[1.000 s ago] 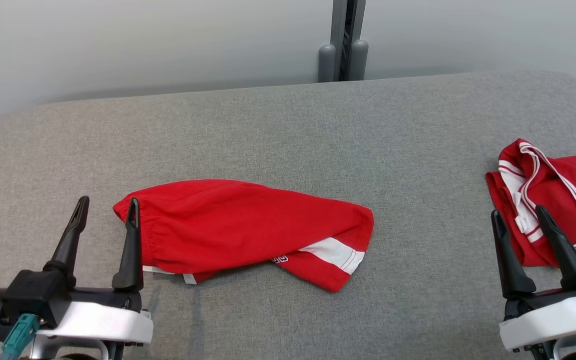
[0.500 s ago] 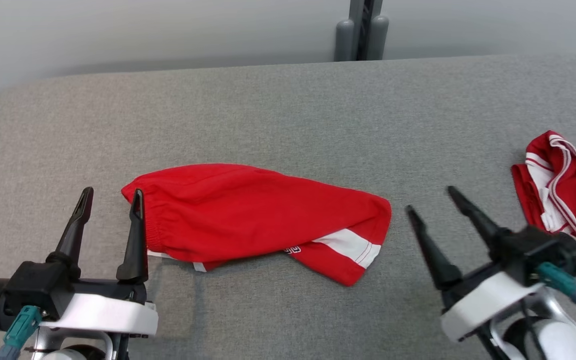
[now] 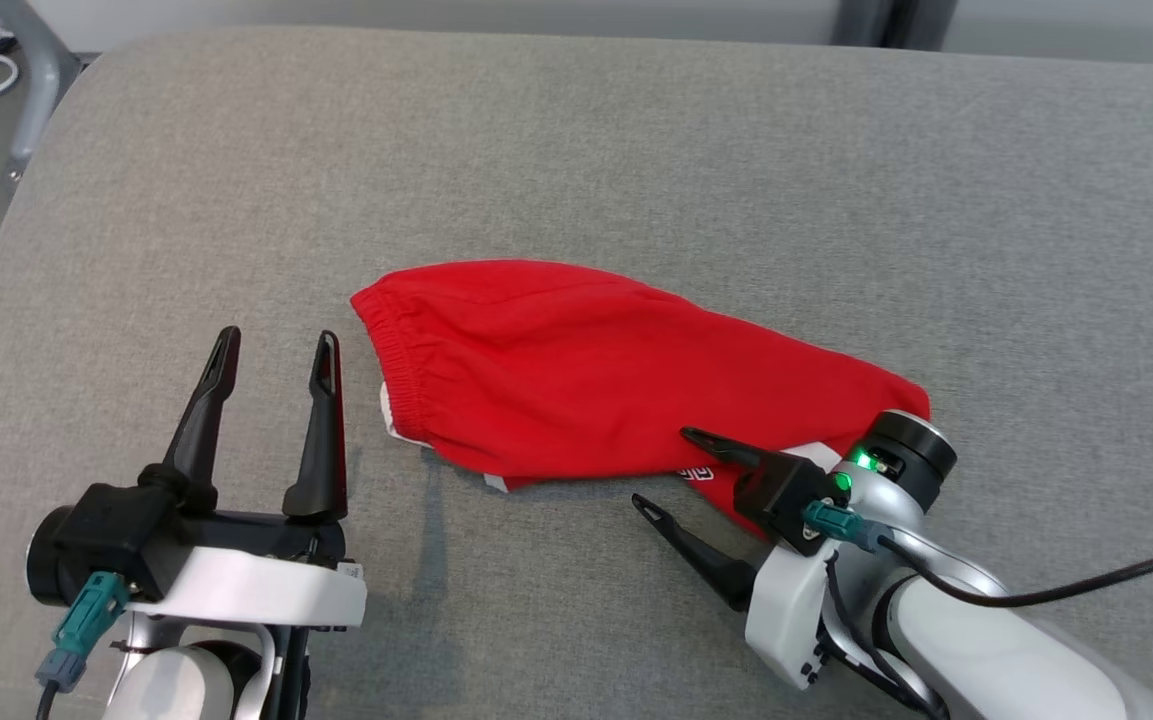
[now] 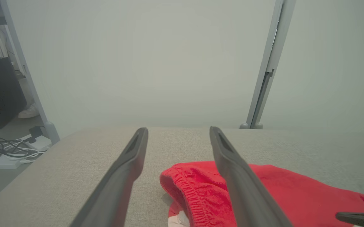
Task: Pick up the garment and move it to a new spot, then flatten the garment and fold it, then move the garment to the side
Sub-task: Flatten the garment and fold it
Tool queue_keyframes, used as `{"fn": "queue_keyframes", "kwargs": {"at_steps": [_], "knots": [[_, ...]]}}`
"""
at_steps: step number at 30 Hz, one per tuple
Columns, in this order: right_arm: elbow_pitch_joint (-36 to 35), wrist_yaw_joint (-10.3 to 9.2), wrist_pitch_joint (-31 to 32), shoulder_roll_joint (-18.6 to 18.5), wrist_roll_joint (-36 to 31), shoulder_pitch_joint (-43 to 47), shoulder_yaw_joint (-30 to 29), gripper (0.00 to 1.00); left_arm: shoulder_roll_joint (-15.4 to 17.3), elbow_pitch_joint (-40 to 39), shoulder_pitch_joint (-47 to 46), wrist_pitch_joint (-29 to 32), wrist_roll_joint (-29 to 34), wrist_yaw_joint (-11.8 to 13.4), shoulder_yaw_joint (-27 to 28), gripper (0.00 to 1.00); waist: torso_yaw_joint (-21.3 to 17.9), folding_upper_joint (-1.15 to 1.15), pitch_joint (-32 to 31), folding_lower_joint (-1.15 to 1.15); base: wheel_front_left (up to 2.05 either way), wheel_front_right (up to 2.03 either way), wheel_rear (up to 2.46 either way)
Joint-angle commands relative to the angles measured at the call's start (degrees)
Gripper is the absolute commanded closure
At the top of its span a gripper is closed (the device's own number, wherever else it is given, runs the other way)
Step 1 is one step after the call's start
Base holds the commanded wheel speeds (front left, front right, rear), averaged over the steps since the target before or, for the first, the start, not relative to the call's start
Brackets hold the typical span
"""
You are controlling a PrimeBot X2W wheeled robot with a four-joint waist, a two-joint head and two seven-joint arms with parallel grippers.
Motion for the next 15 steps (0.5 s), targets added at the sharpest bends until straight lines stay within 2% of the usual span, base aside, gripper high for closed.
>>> {"fn": "queue_keyframes", "kwargs": {"at_steps": [1, 4, 5, 6, 7, 8, 12, 15], "knots": [[2.15, -0.04, -0.53, -0.9, 0.55, -2.2, 1.65, 0.0, -0.28, 0.85, -1.23, -0.82, -0.48, -0.41, -0.24, 0.0, 2.21, 0.0, 1.94, 0.0, 0.0, 0.0, 0.0], [5.52, -0.04, -1.2, -1.33, 0.1, -5.29, 4.51, 0.0, -0.88, 2.11, -1.78, -1.75, -0.89, -0.76, -0.53, 0.0, 2.74, 0.0, 2.52, 0.0, 0.0, 0.0, 0.0], [6.53, -0.04, -1.45, -1.07, 0.77, -5.87, 5.06, 0.05, -0.92, 2.51, -1.81, -1.97, -0.95, -0.84, -0.56, 0.0, 2.78, 0.0, 2.64, 0.0, 0.0, 0.0, 0.0], [7.51, -0.04, -1.79, -0.99, 1.07, -6.56, 5.57, 0.52, -0.97, 2.89, -1.82, -2.27, -0.97, -0.86, -0.58, 0.0, 2.82, 0.0, 2.7, 0.0, 0.0, 0.0, 0.0], [8.18, -0.04, -2.23, -0.96, 1.3, -7.33, 5.88, 0.67, -1.03, 3.25, -1.89, -2.49, -1.03, -0.92, -0.63, 0.0, 2.82, 0.0, 2.73, 0.0, 0.0, 0.0, 0.0], [8.65, -0.04, -2.71, -0.72, 2.13, -7.77, 5.95, 1.0, -1.11, 3.58, -2.05, -2.67, -1.13, -0.96, -0.65, 0.0, 2.79, 0.0, 2.79, 0.0, 0.0, 0.0, 0.0], [7.79, -0.04, -4.51, -1.17, 4.4, -9.83, 5.1, 1.0, -0.94, 4.47, -2.69, -3.19, -1.26, -1.27, -0.53, 0.0, 2.13, 0.0, 2.94, 0.0, 0.0, 0.0, 0.0], [5.48, -0.04, -5.05, -0.98, 7.55, -10.63, 1.97, 1.0, -0.76, 4.92, -2.84, -3.39, -1.38, -1.37, -0.57, 0.0, 1.49, 0.0, 3.06, 0.0, 0.0, 0.0, 0.0]]}}
